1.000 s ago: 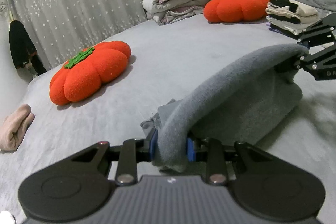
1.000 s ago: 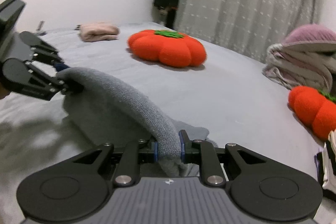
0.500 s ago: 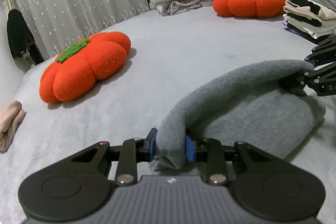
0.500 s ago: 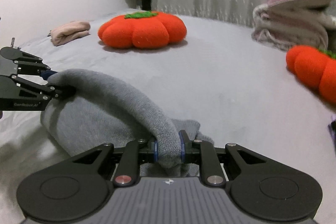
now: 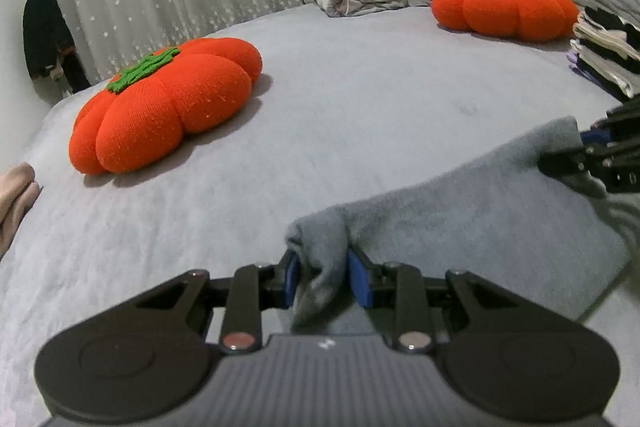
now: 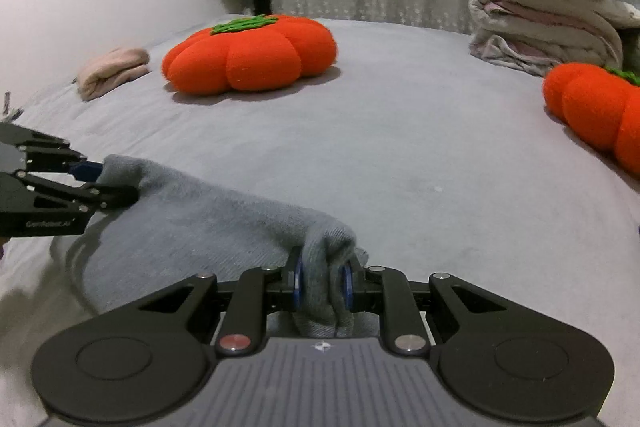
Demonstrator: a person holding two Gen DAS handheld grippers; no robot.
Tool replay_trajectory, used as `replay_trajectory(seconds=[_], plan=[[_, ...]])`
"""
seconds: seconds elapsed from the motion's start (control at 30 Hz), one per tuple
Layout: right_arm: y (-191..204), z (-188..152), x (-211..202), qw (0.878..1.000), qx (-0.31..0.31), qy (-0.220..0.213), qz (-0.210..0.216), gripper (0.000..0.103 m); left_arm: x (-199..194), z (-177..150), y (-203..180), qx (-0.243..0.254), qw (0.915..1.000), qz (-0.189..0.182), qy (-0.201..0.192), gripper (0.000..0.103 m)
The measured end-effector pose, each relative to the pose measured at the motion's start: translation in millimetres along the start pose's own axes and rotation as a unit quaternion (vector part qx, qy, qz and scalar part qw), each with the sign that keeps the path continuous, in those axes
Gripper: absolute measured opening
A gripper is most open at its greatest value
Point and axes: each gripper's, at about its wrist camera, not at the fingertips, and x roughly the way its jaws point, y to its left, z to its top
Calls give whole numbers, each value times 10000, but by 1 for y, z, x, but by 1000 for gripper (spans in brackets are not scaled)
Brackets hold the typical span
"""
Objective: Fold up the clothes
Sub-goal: 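Hold the edge in both tools and fold it over the sweater, then open both tools to release the folded edge onto the sweater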
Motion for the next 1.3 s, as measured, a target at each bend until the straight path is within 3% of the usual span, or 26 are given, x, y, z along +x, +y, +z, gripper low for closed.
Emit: replay_trajectory(seconds=[0.2,0.37,0.53,0.83,0.97,1.13,1.3], plan=[[-2,1,2,9998,176,-88,-10,16,7,3,8,-306,9994,-176,-43,21],[-9,4,-7,9978,480,-453,44,14,-3,10,18,-634,9969,-213,-425,18],[-11,2,4,9981,507,-334,-78,13,16,9,5,-515,9985,-24,-179,18],[-14,-4,17,9987,420,-248,-158,14,26,7,7,-629,9980,98,25,30],[-14,-4,17,9984,455,-239,-221,20,27,6,8,-654,9976,218,18,40],[-13,-5,17,9983,476,-259,-233,16,22,6,17,-879,9953,394,-109,39],[-14,-5,18,9982,504,-261,-216,15,19,6,35,-1357,9901,338,-122,37]])
